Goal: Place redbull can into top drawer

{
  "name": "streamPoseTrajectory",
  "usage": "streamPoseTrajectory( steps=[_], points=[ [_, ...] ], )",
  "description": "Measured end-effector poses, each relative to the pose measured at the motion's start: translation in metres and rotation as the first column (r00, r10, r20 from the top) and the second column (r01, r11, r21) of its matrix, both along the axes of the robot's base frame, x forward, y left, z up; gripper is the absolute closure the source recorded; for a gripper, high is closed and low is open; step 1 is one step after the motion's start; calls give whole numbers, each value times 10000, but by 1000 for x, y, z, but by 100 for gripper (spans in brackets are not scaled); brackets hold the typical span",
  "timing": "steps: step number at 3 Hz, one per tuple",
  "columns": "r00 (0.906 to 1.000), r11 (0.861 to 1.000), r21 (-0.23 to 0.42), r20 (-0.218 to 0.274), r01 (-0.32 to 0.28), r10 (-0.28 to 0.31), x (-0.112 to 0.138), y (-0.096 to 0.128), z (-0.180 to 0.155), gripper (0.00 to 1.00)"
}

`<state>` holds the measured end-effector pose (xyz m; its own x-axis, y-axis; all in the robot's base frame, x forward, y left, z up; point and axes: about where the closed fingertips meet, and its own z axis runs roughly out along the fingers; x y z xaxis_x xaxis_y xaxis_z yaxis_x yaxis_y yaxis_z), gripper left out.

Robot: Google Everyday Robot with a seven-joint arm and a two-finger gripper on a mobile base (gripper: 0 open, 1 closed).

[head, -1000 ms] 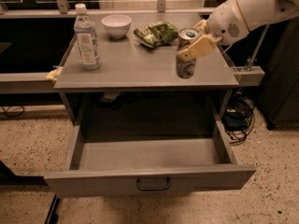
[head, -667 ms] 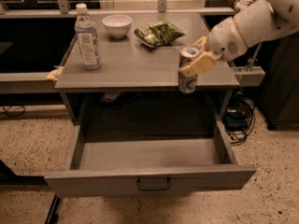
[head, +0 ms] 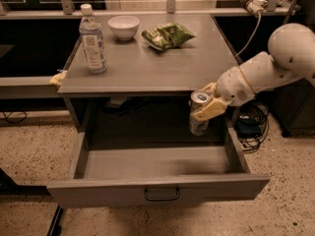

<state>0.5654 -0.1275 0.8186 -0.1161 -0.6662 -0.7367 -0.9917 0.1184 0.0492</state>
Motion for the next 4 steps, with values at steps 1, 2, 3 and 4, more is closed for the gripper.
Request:
streamPoseTrajectory(
  steps=[1, 2, 3, 4],
  points=[
    [9994, 9981, 534, 163, -307, 298, -1, 3, -44, 100],
    [9991, 9978, 528, 211, -390, 380, 0, 5, -45, 100],
    [9991, 9978, 528, 211, -390, 380, 0, 5, -45, 100],
    [9959, 9972, -36, 516, -742, 743, -6, -4, -77, 100]
  ],
)
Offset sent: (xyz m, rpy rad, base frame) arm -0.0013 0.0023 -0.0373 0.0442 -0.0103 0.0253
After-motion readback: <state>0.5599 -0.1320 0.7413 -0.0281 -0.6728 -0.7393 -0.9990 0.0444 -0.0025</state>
